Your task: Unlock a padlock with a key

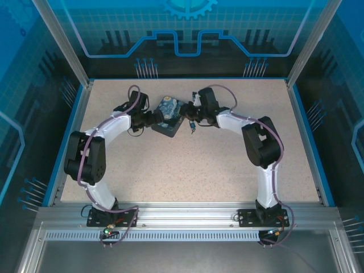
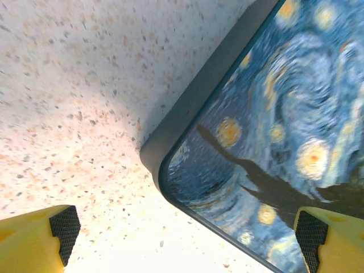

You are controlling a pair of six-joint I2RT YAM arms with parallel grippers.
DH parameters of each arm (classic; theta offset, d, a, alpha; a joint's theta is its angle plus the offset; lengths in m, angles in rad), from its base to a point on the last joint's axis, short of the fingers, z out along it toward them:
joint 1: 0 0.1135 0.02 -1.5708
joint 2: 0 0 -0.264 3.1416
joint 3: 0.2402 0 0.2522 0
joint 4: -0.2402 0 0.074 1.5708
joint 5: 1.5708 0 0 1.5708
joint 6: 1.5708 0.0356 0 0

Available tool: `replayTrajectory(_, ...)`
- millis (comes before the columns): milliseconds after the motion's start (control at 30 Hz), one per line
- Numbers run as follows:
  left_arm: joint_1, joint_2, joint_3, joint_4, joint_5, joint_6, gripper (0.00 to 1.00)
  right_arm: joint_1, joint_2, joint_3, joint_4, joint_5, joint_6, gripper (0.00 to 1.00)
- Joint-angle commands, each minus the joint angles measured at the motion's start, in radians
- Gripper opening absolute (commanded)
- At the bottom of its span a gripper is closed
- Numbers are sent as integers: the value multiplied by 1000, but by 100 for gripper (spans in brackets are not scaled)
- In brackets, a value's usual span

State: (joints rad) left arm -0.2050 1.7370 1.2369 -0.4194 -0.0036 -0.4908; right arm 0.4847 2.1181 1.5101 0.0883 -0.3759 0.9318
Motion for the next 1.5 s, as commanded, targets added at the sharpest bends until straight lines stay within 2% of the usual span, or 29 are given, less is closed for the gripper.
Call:
replayTrajectory(0, 10, -65, 47, -50, -2, 1, 99, 50, 97, 160, -160, -15, -38, 17)
replayTrajectory(133, 22, -101, 46, -49, 2, -15, 99, 74, 132, 276, -252, -14, -84, 17)
replayTrajectory(300, 33, -152, 22, -41, 15, -26, 99, 39, 0, 108, -153, -13, -87, 22)
replayTrajectory(400, 36, -182, 5, -39, 24, -23, 99, 5, -97, 9, -134, -10, -109, 29)
replayTrajectory(533, 39, -214, -15, -38, 41, -23, 99, -34, -175, -36, -262, 50, -211, 45)
replayTrajectory(767, 42, -253, -28, -38, 48, -20, 99, -27, -117, 48, -562, 260, -406, 59)
replayTrajectory(900, 42, -262, -28, -38, 53, -23, 99, 17, -28, 151, -694, 401, -482, 59)
replayTrajectory(1033, 42, -264, -30, -38, 57, -25, 99, 61, 26, 209, -738, 502, -522, 58)
replayTrajectory(1467, 42, -262, -41, -22, 73, -42, 99, 74, 200, 382, -828, 576, -522, 55)
